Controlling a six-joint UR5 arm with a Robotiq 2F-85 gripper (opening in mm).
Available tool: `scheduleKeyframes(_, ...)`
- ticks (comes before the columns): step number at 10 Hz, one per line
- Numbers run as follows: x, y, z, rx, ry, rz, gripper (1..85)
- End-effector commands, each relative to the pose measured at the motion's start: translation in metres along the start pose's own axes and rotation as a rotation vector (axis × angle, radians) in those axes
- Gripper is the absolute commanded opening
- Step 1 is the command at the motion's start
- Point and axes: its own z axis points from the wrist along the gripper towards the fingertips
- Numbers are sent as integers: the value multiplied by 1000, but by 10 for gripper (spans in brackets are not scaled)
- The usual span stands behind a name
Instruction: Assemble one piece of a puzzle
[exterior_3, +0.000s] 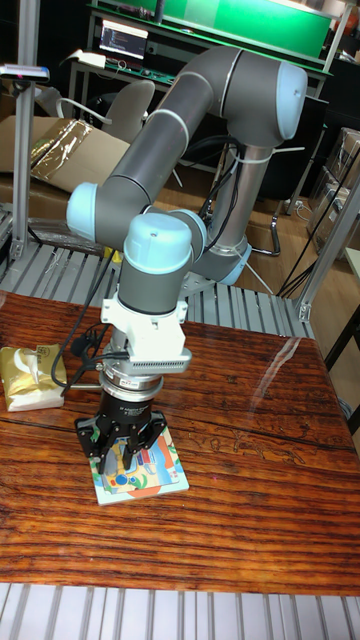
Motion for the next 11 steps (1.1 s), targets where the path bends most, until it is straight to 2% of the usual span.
scheduleKeyframes(1,-1,2,-1,-11,0,7,430)
scheduleKeyframes(6,-2,1,-4,-8,12,1,440)
scheduleKeyframes(8,0,-7,-7,18,28,-11,440)
scheduleKeyframes(11,2,-14,-13,26,50,-23,430)
